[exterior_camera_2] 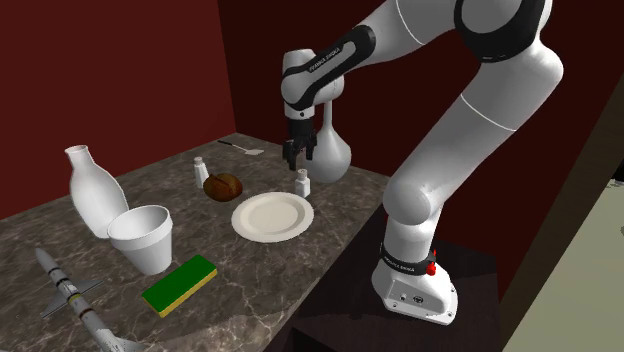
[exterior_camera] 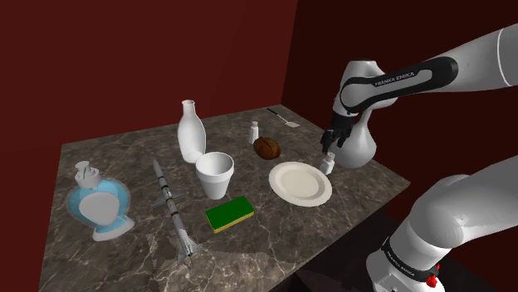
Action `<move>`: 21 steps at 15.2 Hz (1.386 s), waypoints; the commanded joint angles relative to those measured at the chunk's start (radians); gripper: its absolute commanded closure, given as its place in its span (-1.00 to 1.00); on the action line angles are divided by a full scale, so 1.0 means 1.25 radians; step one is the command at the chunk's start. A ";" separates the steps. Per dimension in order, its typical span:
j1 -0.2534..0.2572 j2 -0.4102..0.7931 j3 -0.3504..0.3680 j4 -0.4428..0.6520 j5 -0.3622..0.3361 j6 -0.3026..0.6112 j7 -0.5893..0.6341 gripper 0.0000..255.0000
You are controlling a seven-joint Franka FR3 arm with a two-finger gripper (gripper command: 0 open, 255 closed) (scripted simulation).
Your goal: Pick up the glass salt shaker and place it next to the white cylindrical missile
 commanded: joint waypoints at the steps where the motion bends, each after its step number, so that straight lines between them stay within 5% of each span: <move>1: 0.001 0.014 -0.001 -0.011 0.000 0.027 0.001 -1.00; 12: 0.001 0.038 -0.004 -0.034 0.000 0.073 0.000 -1.00; 13: 0.000 0.037 -0.005 -0.033 0.000 0.071 -0.001 1.00; 21: 0.000 0.033 -0.004 -0.039 -0.001 0.073 -0.001 1.00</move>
